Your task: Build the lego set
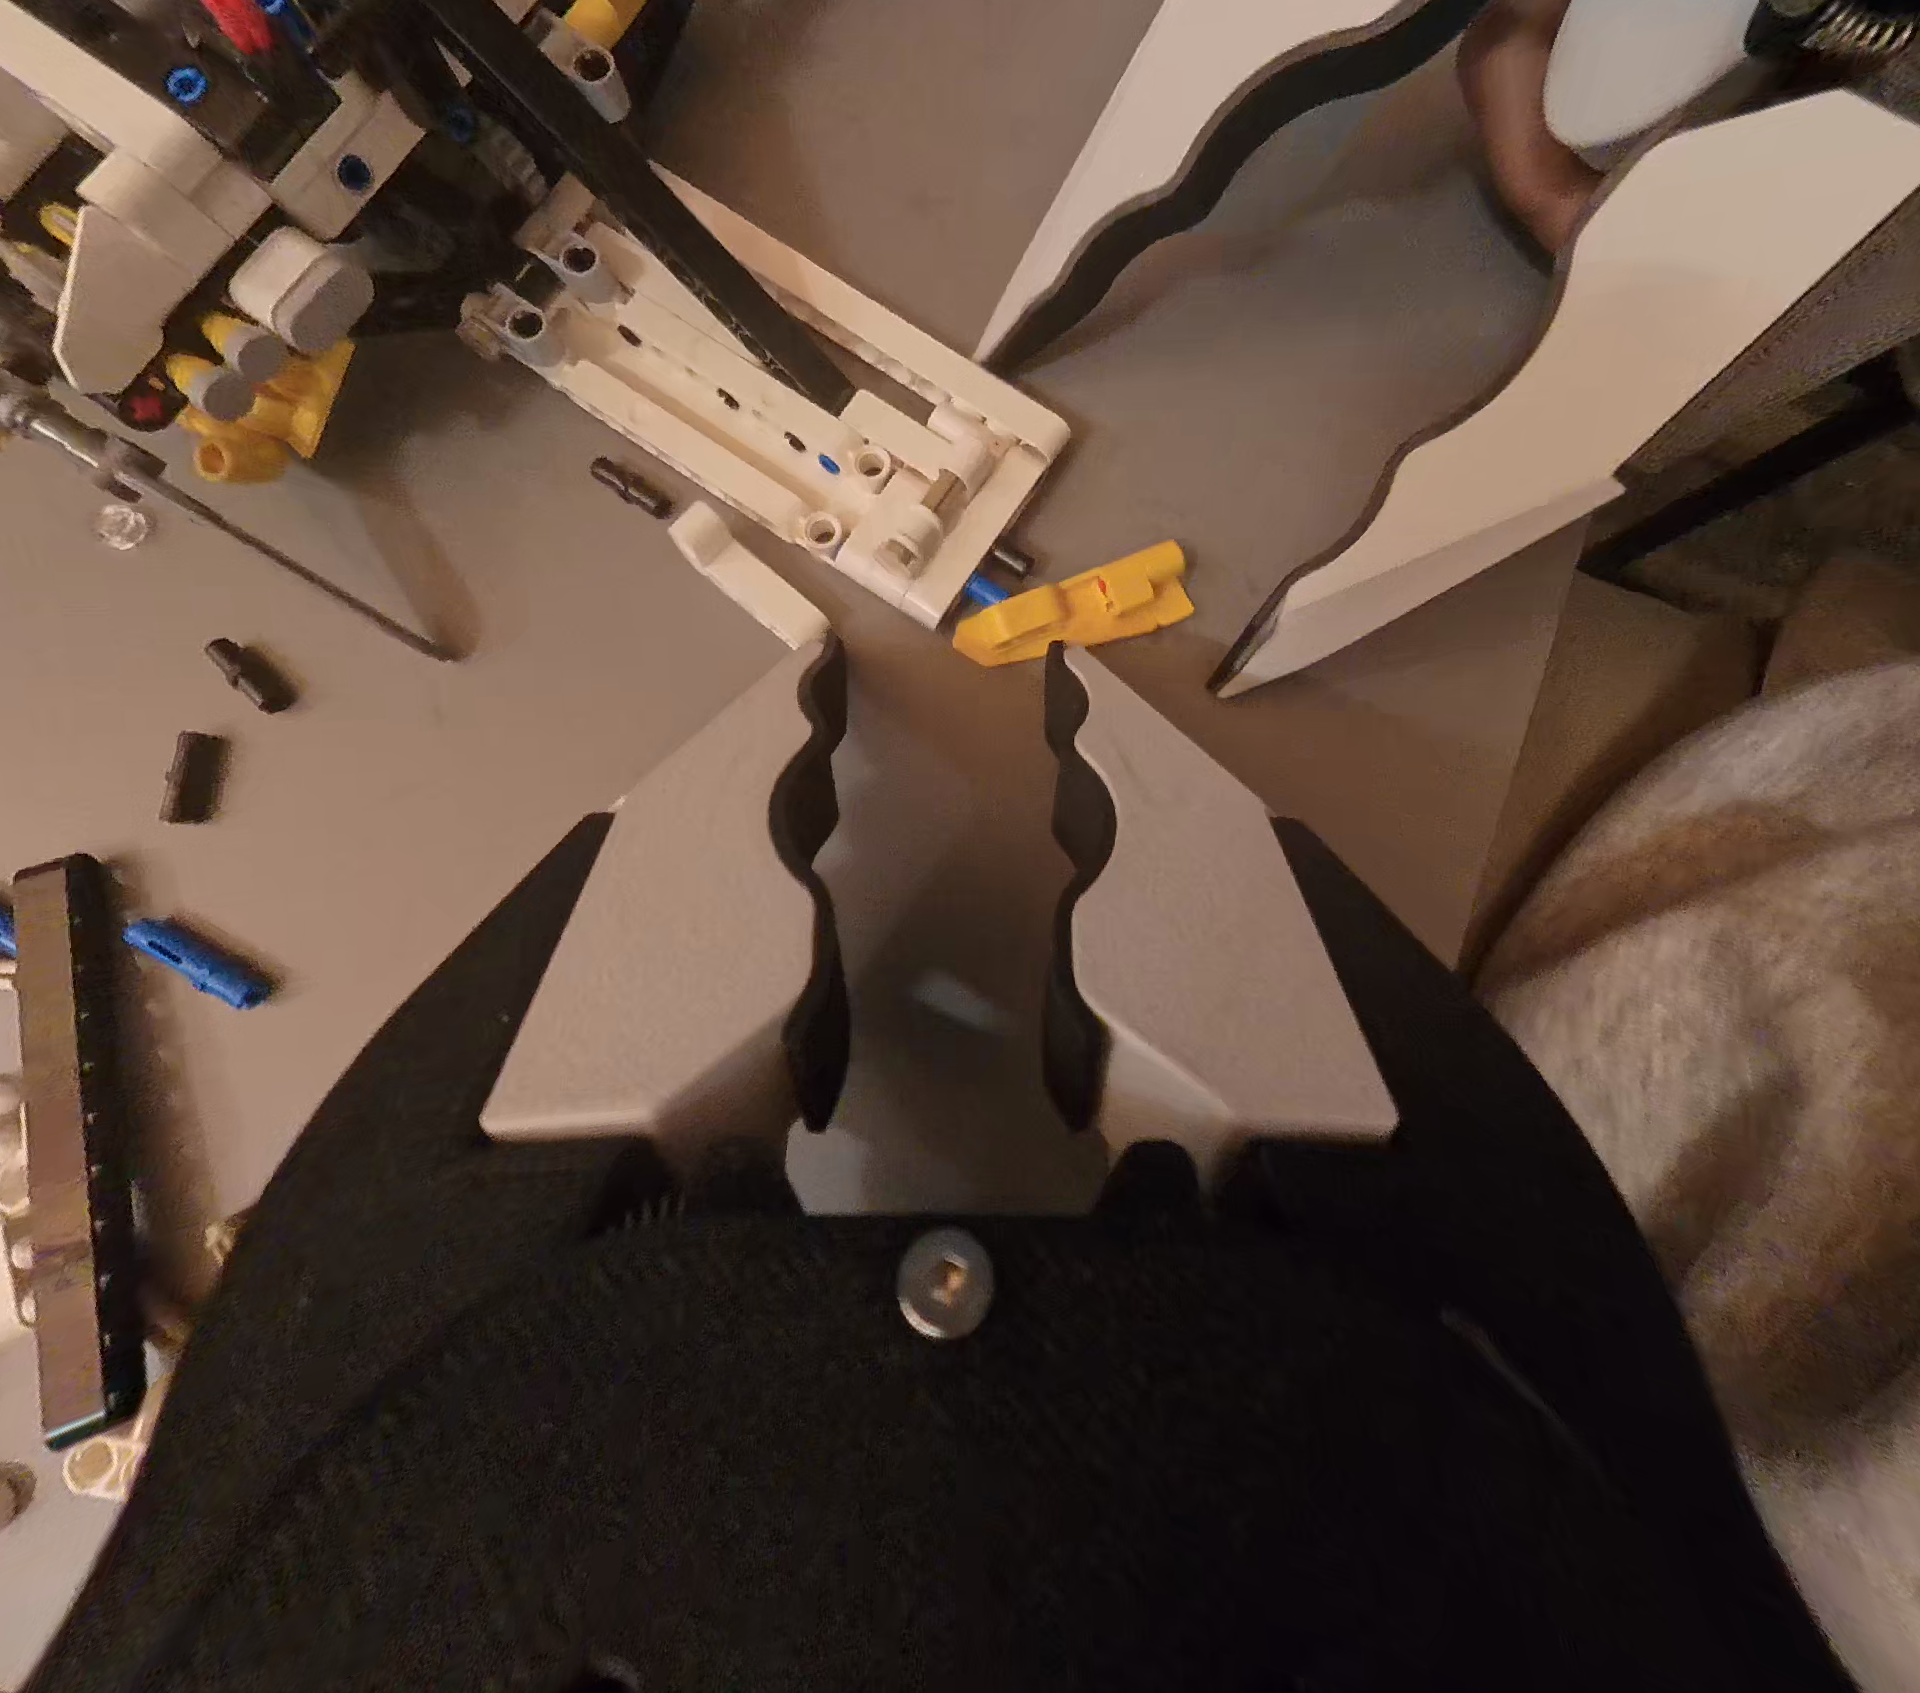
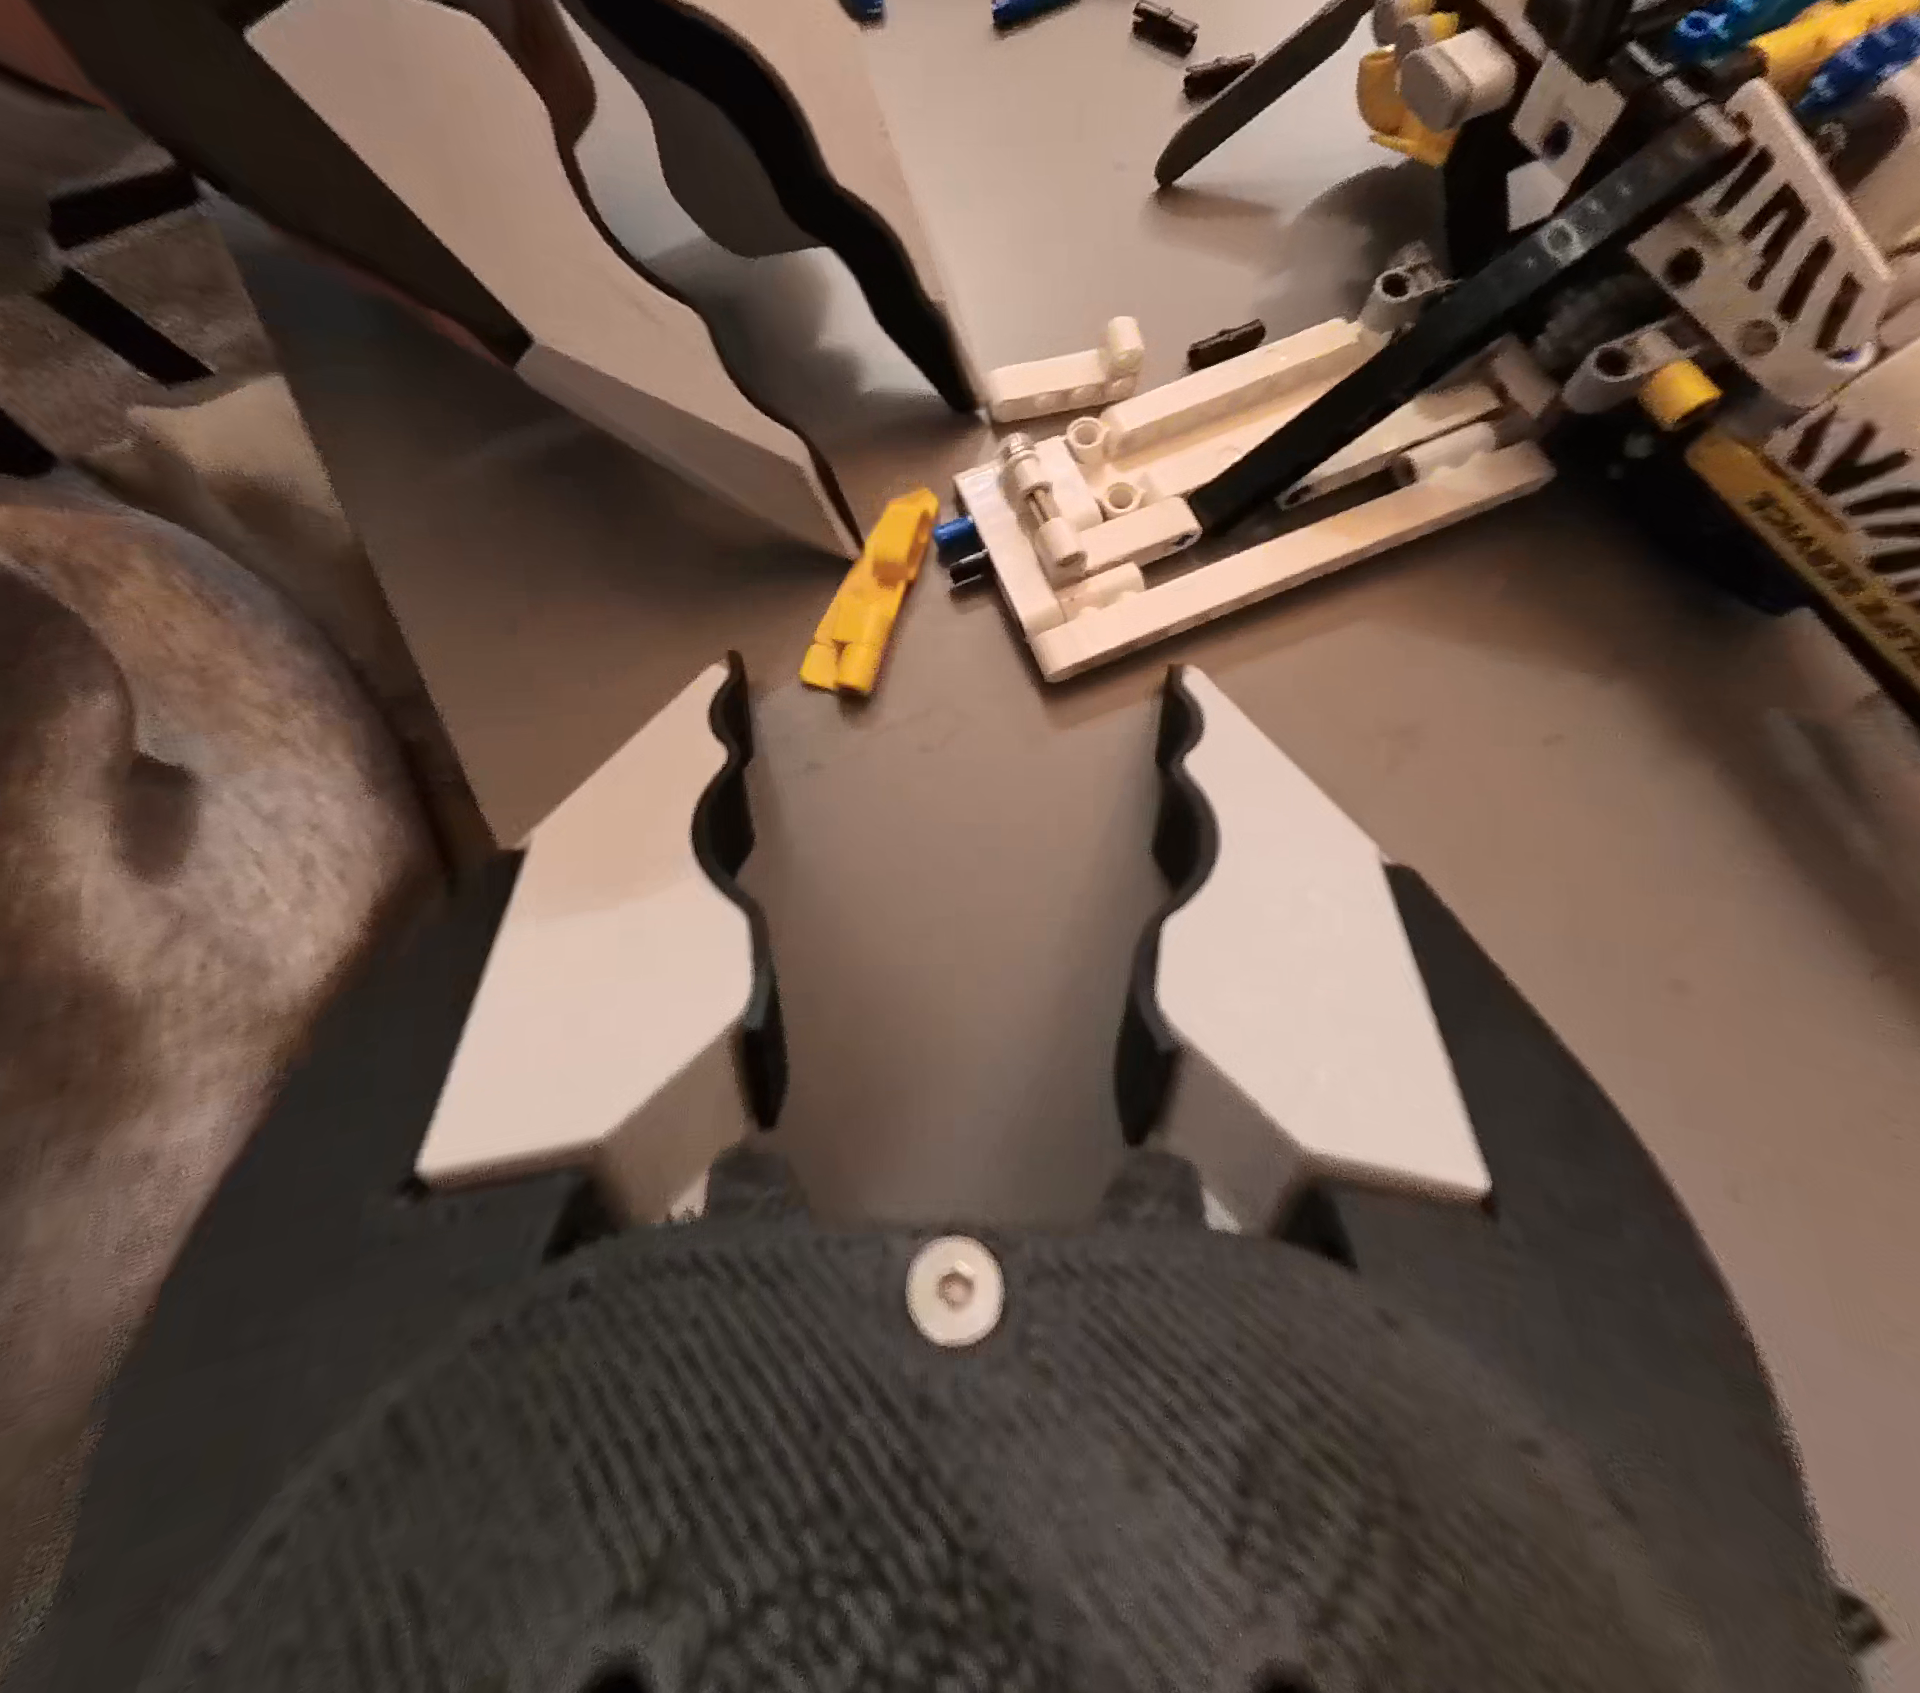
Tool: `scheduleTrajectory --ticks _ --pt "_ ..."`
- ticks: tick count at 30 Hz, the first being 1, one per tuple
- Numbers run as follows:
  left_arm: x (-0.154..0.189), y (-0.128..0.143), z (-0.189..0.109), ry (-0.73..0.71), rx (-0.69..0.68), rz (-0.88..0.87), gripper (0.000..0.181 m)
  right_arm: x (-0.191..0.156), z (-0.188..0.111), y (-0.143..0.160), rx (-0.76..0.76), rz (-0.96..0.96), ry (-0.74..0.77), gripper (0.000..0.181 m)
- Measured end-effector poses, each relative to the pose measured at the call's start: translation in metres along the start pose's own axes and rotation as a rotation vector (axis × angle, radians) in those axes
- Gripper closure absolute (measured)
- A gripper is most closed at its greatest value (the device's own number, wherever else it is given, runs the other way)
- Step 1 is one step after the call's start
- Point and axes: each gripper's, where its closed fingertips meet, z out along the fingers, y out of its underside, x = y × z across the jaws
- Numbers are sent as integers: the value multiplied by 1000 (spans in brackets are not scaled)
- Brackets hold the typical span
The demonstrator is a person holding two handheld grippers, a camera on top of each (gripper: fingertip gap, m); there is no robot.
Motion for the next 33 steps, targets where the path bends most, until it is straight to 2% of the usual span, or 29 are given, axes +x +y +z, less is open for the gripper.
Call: scheduleTrajectory --ticks 5,10,14,26,31,33 --pt "3 -1 1 0 -1 22 146 3 3 -1 -7 -36 15 113" --pt "4 -1 1 20 -2 17 147 10 -2 1 0 -30 9 136" --pt "5 -2 2 29 -2 27 149 14 -3 1 2 -30 5 144" --pt "7 -2 2 65 -2 97 163 15 -1 0 1 -51 -9 142" --pt "7 -2 1 73 2 90 163 14 0 -1 0 -71 -27 145" --pt "5 -3 0 68 9 83 156 15 0 -1 1 -67 -31 146"
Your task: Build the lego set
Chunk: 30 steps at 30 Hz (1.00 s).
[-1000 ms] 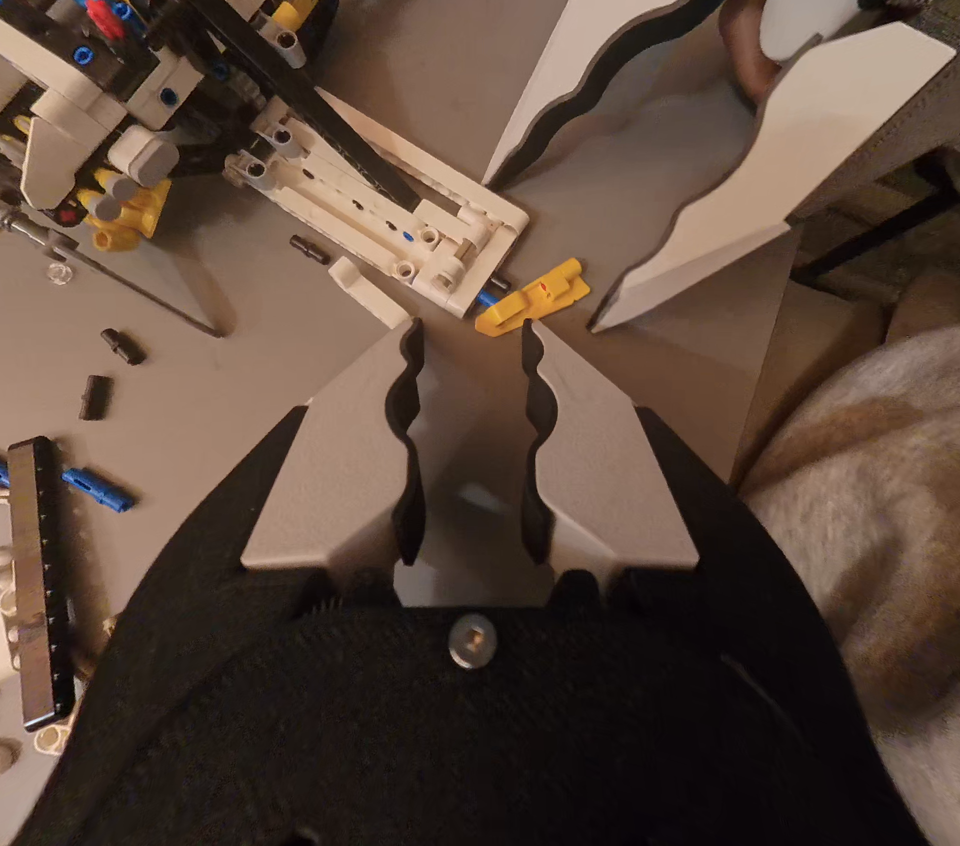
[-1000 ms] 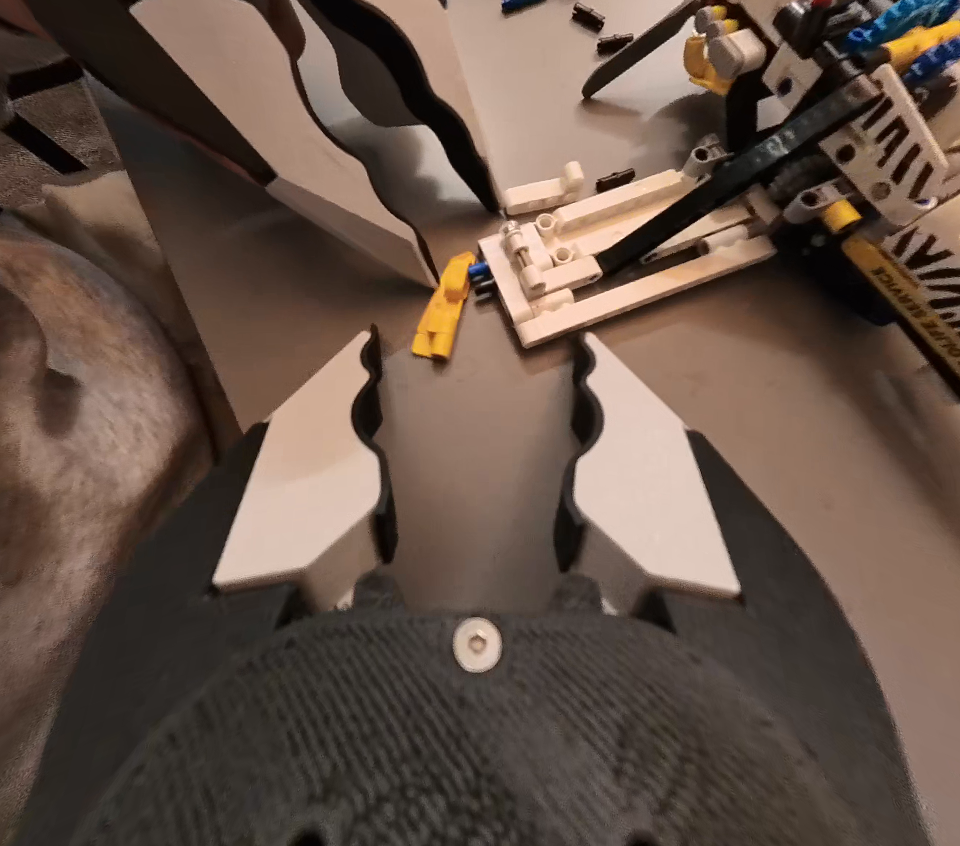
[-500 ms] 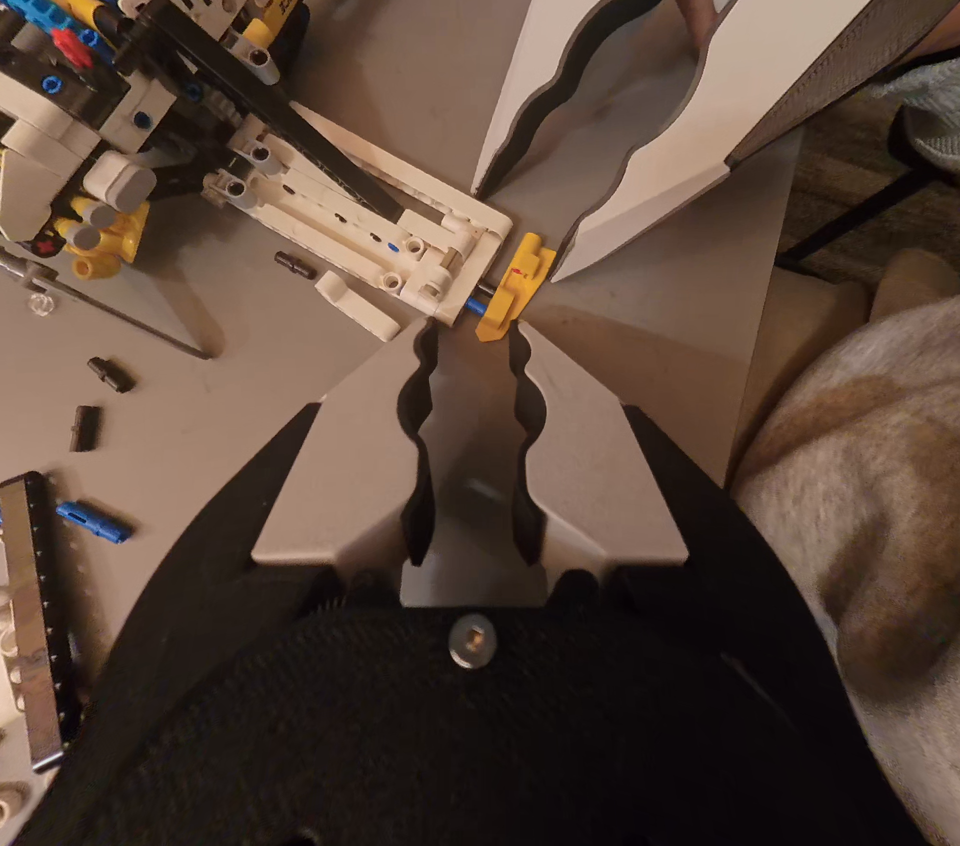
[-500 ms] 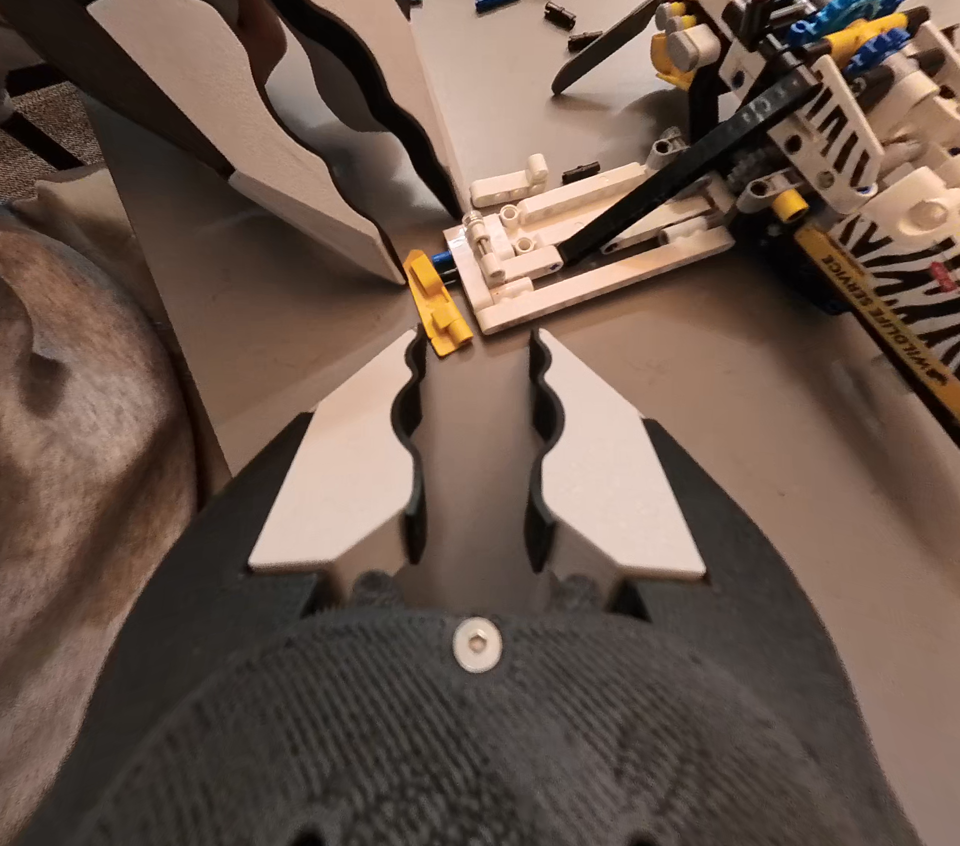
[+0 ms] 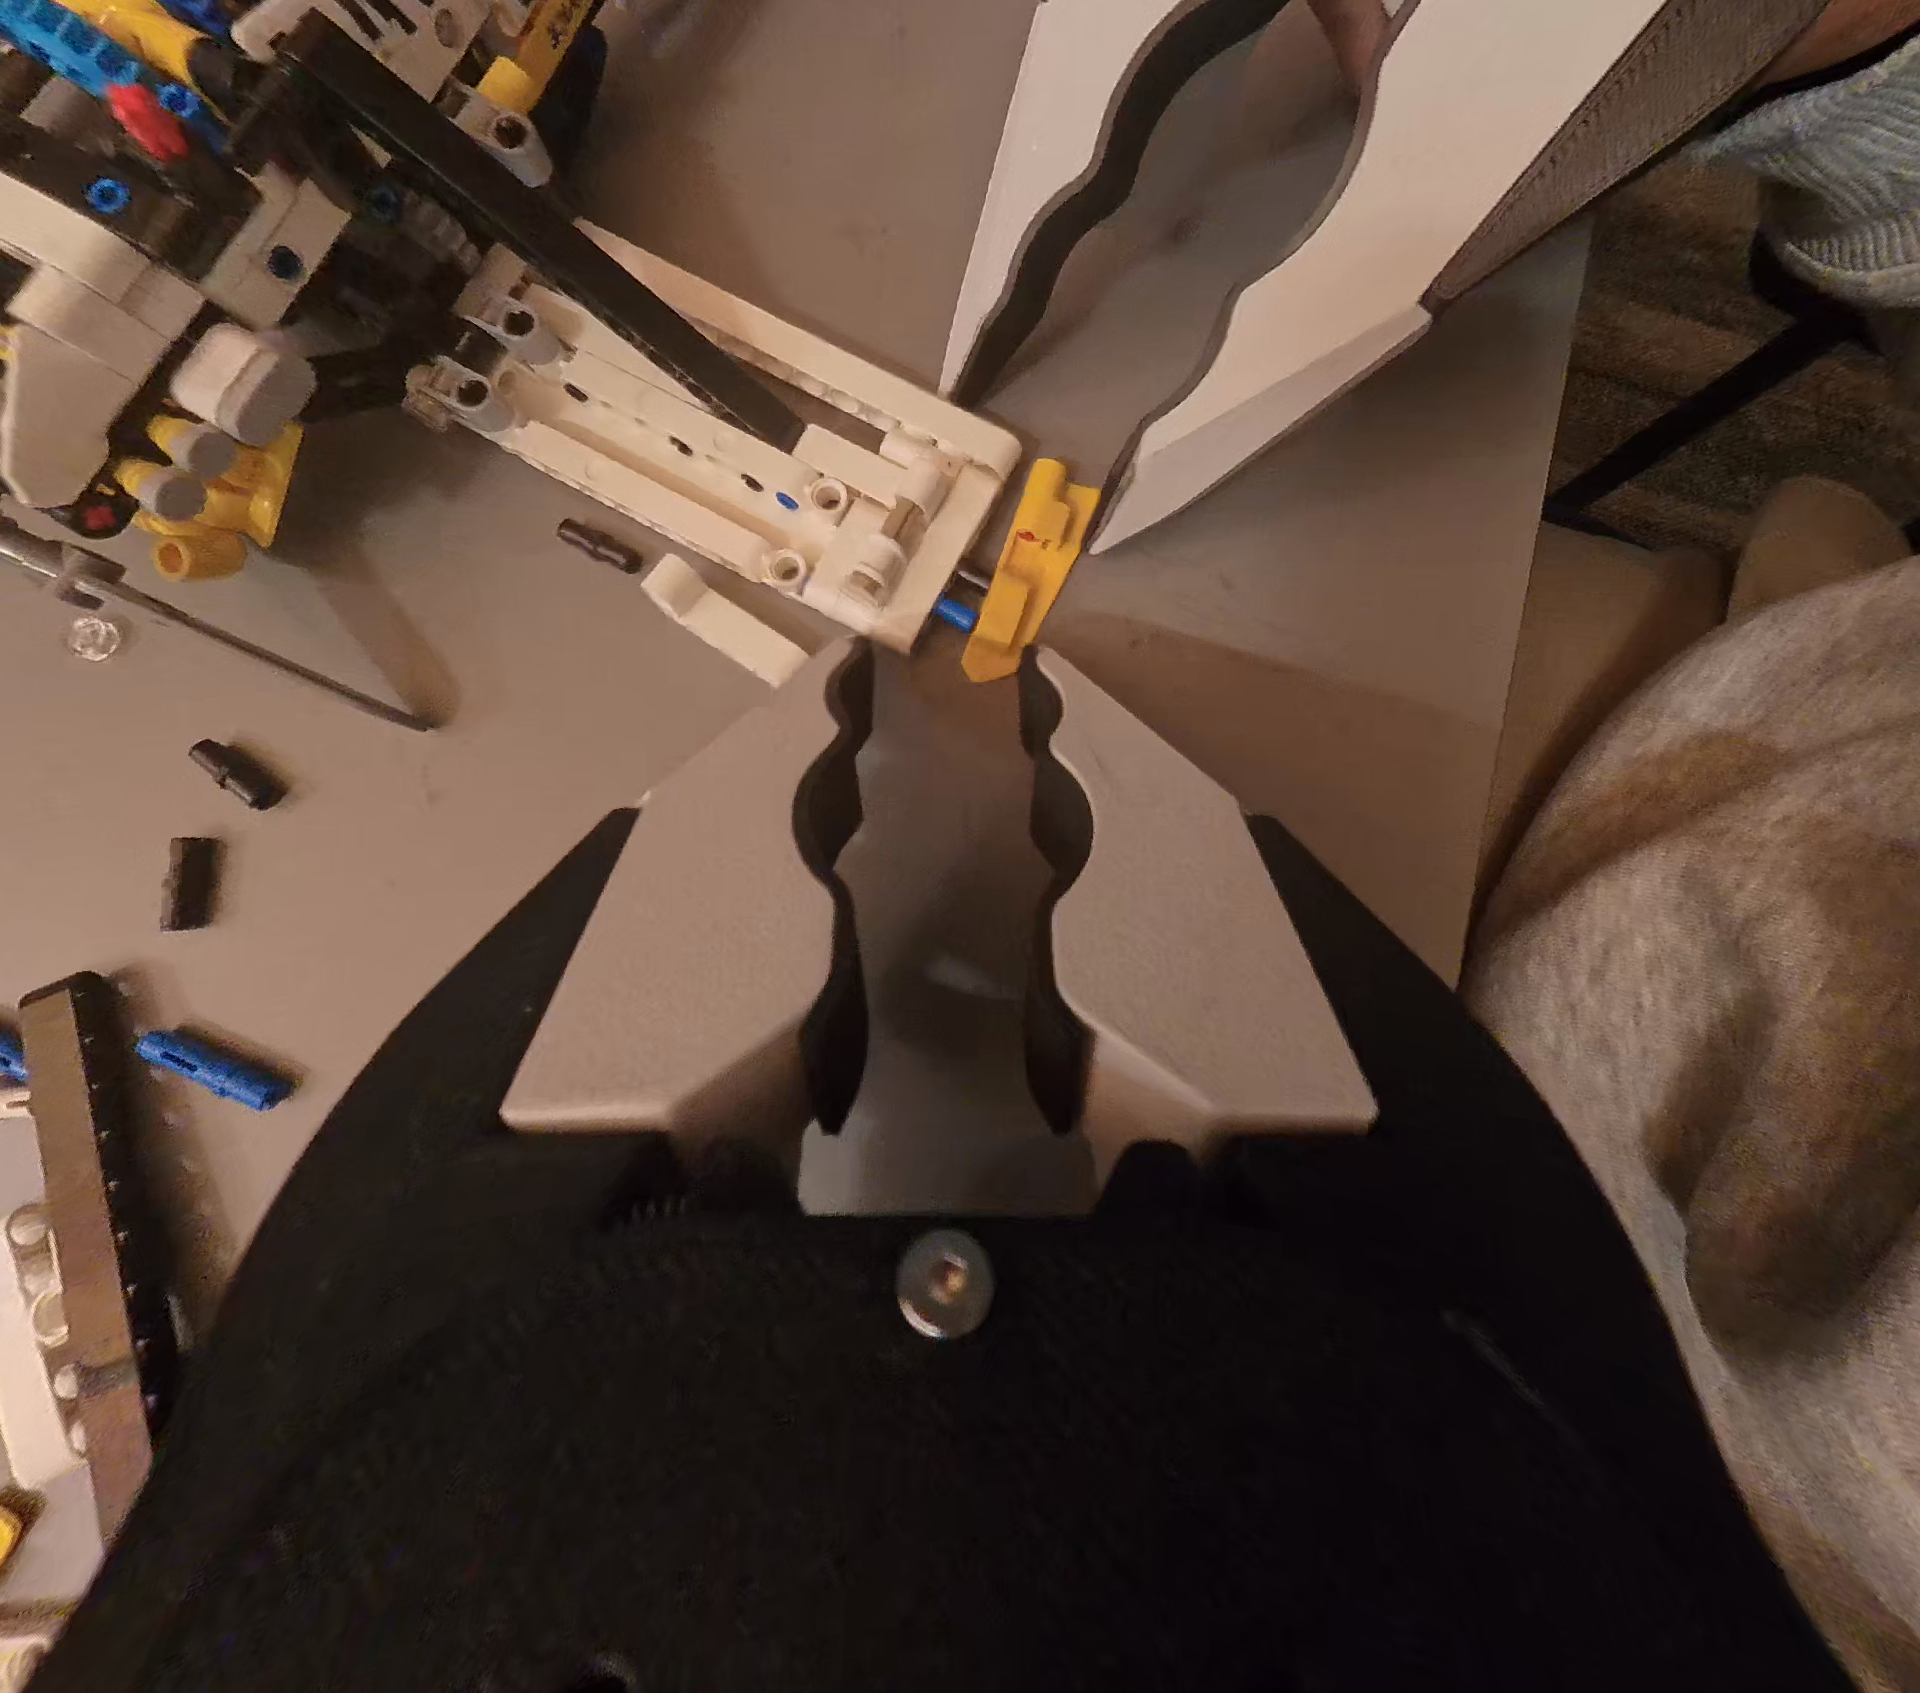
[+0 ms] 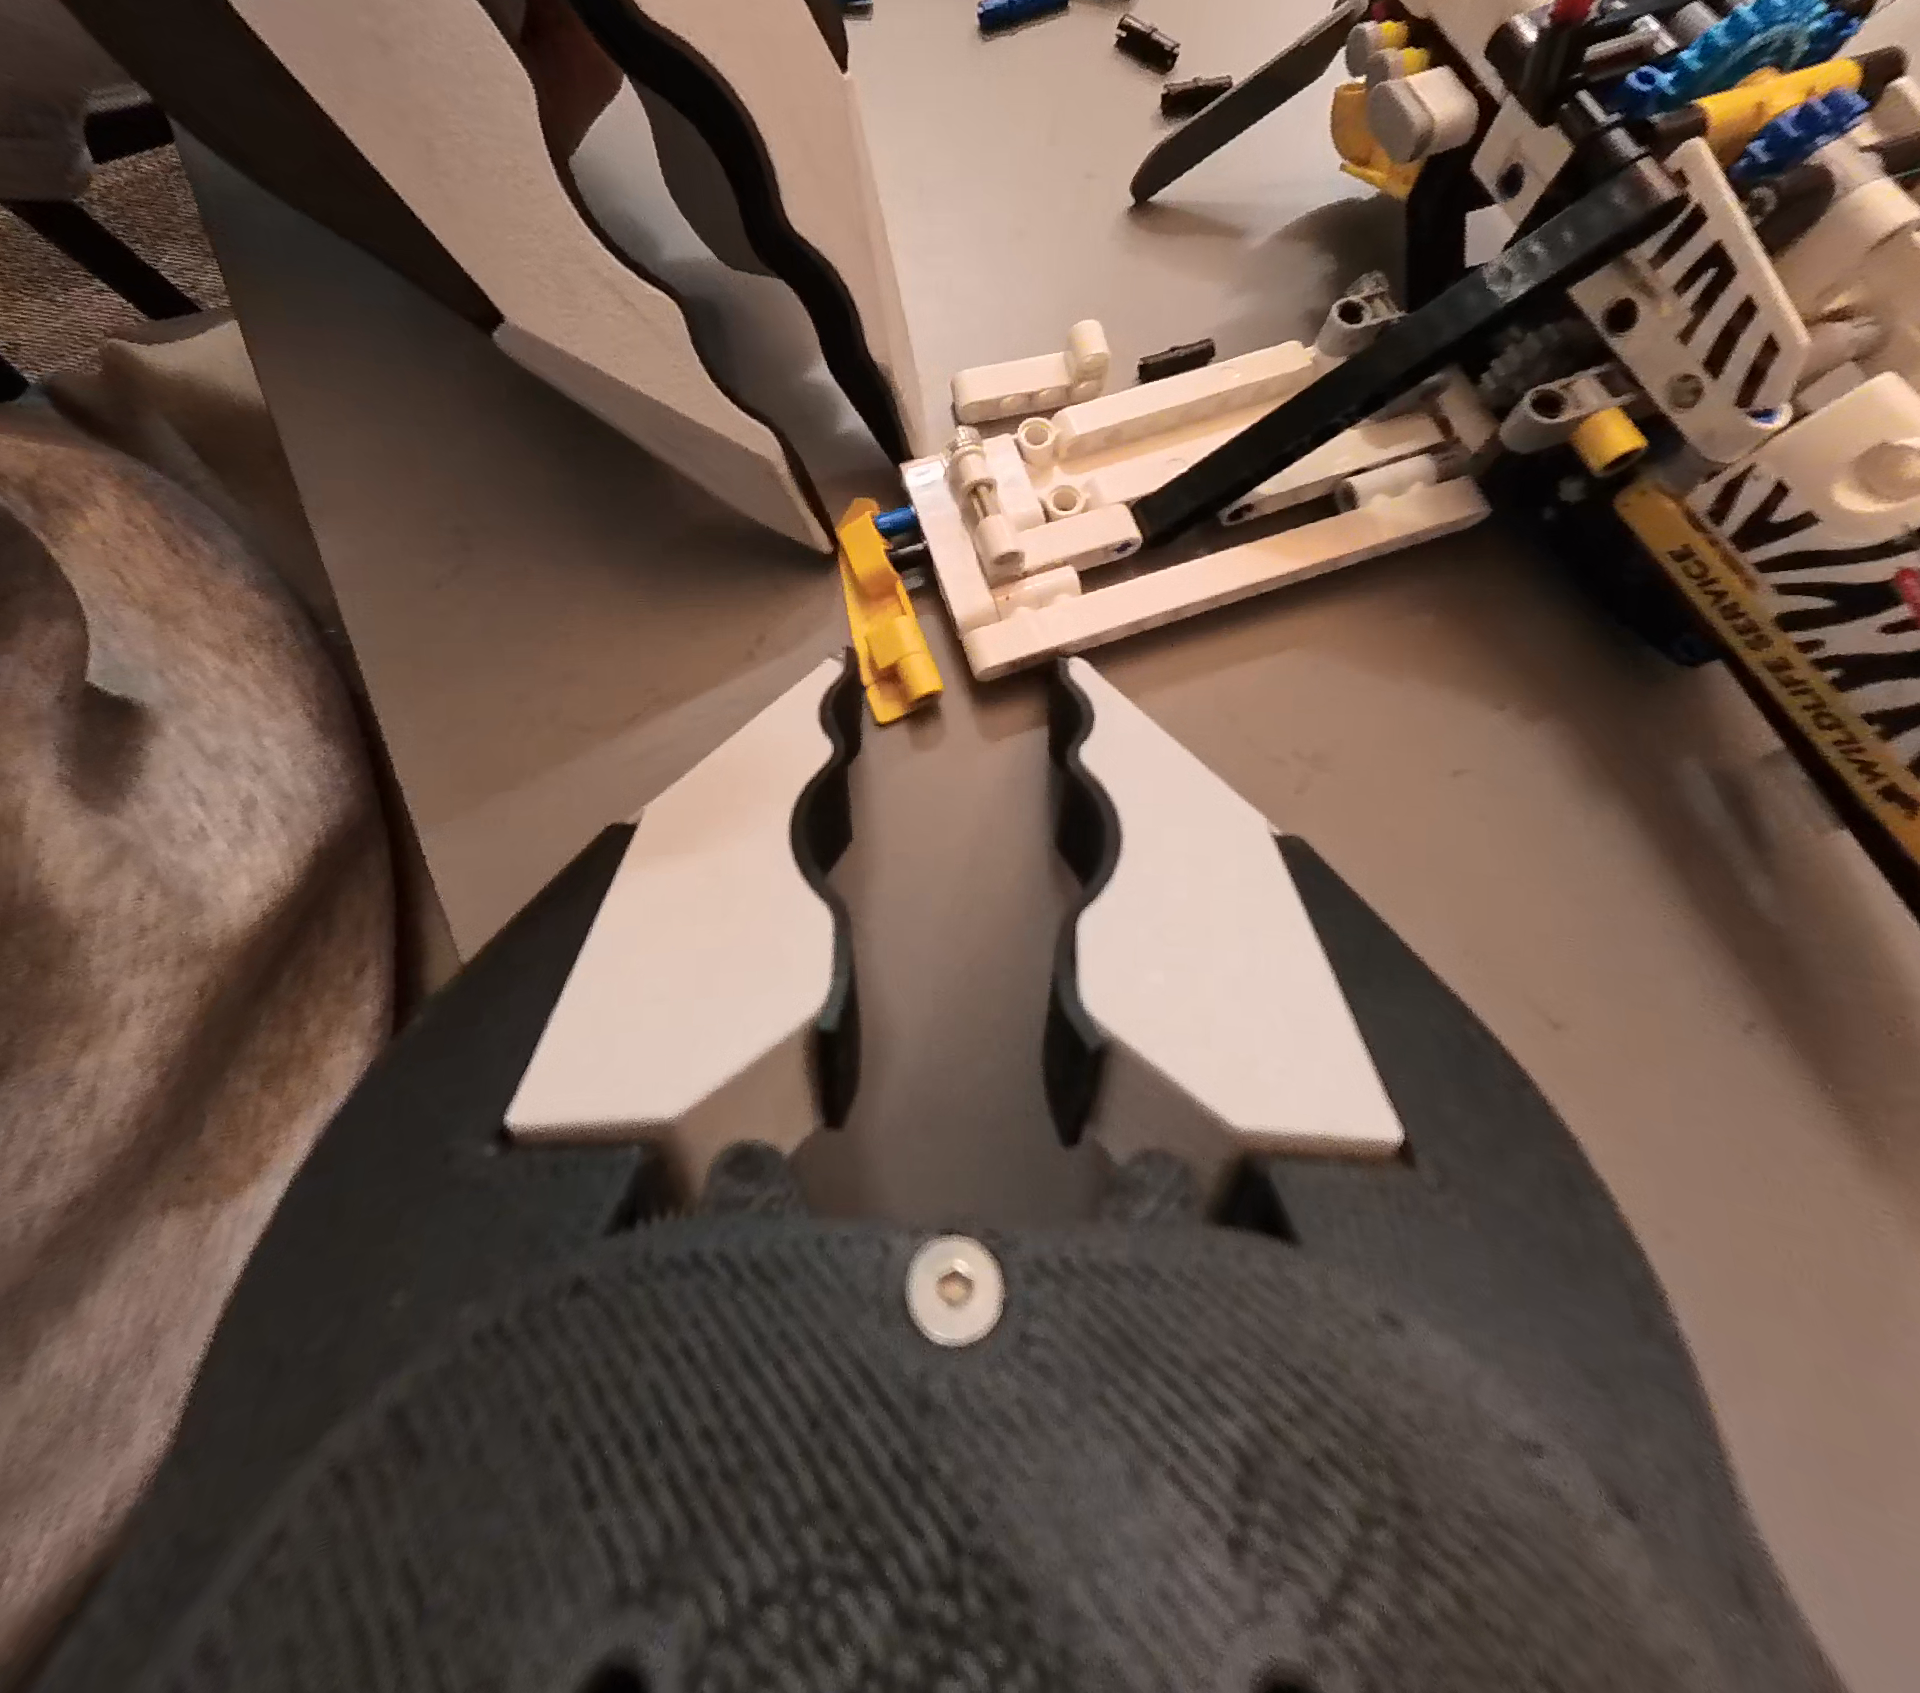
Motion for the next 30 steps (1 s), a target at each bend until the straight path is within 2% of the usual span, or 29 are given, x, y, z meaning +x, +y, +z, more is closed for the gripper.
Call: scheduleTrajectory --ticks 3,6,10,19,23,30 --pt "-5 -1 -2 -23 11 2 148 1 0 0 0 3 4 146" --pt "-11 -2 -3 -39 19 17 148 6 0 1 -1 9 28 135" --pt "-7 -2 0 17 9 70 145 10 0 0 -2 9 32 129" --pt "-3 -4 2 65 11 153 148 7 3 -1 -2 -11 -3 134" --pt "-1 -5 2 63 22 177 153 7 5 -3 -1 18 15 134" --pt "-2 -5 1 68 23 193 149 6 5 -4 5 90 57 135"
